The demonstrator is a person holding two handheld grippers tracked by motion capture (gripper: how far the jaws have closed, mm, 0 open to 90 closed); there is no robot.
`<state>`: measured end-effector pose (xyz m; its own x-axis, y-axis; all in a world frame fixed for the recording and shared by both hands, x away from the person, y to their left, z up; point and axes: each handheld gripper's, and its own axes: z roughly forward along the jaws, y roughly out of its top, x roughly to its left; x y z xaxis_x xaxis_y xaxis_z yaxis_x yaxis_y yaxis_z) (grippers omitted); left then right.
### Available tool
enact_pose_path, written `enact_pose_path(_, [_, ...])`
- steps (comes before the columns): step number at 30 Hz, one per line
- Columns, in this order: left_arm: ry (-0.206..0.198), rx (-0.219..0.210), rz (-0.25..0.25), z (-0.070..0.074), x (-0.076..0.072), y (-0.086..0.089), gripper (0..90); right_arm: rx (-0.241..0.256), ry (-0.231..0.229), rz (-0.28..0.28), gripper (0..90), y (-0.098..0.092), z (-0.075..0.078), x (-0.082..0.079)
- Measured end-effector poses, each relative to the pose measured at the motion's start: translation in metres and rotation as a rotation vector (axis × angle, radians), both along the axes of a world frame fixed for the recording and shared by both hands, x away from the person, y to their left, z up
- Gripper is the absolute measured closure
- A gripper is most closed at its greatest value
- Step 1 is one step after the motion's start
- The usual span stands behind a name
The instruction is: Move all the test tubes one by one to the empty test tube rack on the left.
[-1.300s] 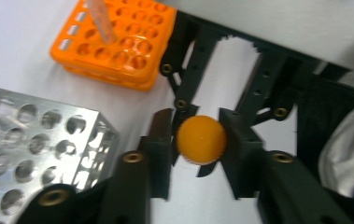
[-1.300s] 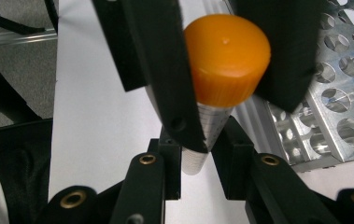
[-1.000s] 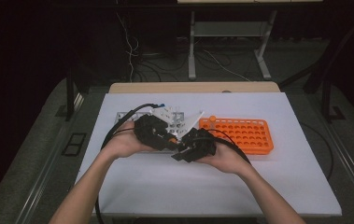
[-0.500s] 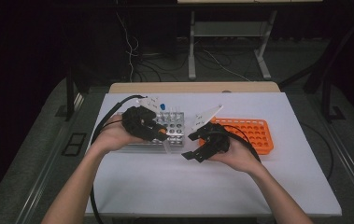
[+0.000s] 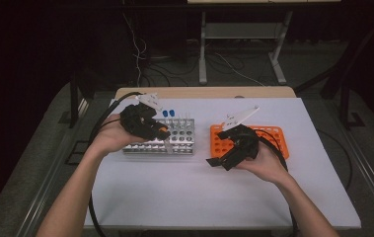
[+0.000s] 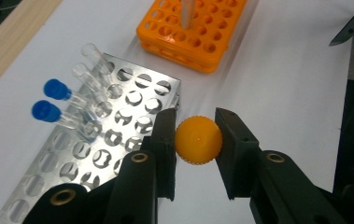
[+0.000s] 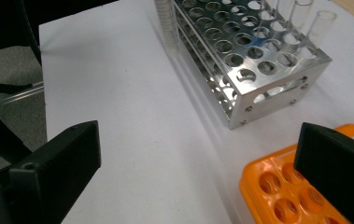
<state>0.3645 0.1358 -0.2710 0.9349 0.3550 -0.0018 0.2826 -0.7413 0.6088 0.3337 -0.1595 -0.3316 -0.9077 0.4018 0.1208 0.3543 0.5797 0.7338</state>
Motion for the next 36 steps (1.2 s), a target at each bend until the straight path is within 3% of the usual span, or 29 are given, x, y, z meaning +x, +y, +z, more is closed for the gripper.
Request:
enact_pose_path(12, [-0.034, 0.017, 0.040, 0.016, 0.011, 0.007, 68.7, 0.041, 0.019, -0.031, 0.2, -0.028, -0.002, -0.002])
enact_pose_path(24, [-0.060, 0.030, 0.087, 0.032, 0.028, 0.014, 68.7, 0.050, 0.029, -0.046, 0.2, -0.043, -0.007, -0.005])
enact_pose_path(36, [-0.064, 0.041, 0.148, 0.031, 0.054, 0.025, 68.7, 0.052, 0.040, -0.065, 0.2, -0.051, -0.014, -0.004])
